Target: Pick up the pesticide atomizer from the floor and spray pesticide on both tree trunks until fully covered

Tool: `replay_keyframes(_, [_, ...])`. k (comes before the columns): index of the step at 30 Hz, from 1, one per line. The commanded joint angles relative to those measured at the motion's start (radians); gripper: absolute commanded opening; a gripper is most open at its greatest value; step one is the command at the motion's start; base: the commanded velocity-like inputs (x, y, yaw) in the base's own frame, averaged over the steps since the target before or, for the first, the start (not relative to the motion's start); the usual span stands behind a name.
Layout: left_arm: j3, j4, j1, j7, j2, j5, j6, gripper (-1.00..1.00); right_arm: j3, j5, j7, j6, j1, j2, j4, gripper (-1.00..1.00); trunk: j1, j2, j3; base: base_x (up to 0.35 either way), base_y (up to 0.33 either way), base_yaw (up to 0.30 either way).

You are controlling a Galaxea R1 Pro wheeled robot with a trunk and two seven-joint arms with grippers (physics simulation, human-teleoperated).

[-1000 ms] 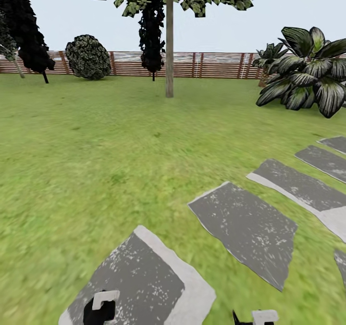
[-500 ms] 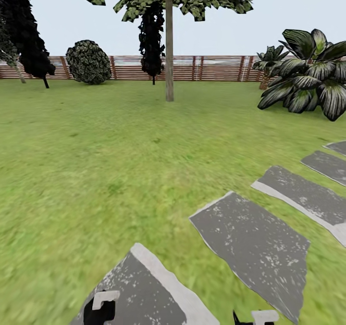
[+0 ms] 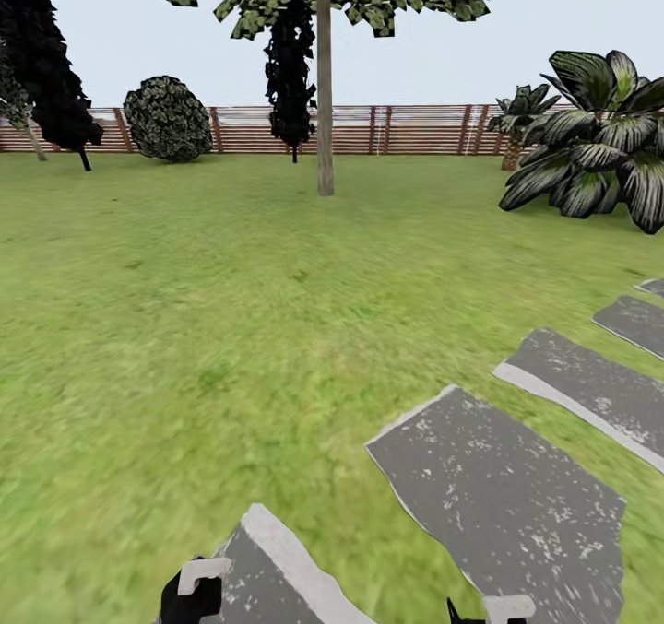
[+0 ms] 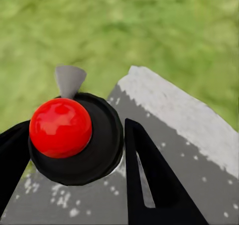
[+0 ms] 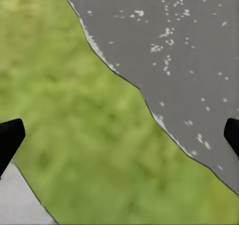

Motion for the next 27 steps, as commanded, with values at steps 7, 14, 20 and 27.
replay_keyframes(7, [0.000,0.000,0.000,0.000,-0.002,0.000,-0.001,-1.00,0.000,0.000,0.000,-0.001,0.000,0.000,0.000,1.00,0.000,0.000,0.000,0.341,0.000,0.000])
replay_keyframes(14, [0.000,0.000,0.000,0.000,-0.002,0.000,-0.001,-1.00,-0.001,-0.002,-0.003,-0.002,0.000,0.000,0.000,1.00,0.000,0.000,0.000,0.341,0.000,0.000])
replay_keyframes(20, [0.000,0.000,0.000,0.000,0.000,0.000,-0.001,-1.00,-0.001,-0.002,-0.003,-0.002,0.000,0.000,0.000,1.00,0.000,0.000,0.000,0.341,0.000,0.000])
replay_keyframes(27, [0.000,0.000,0.000,0.000,0.000,0.000,-0.001,-1.00,-0.002,-0.003,-0.005,-0.002,0.000,0.000,-0.003,1.00,0.000,0.000,0.000,0.341,0.000,0.000])
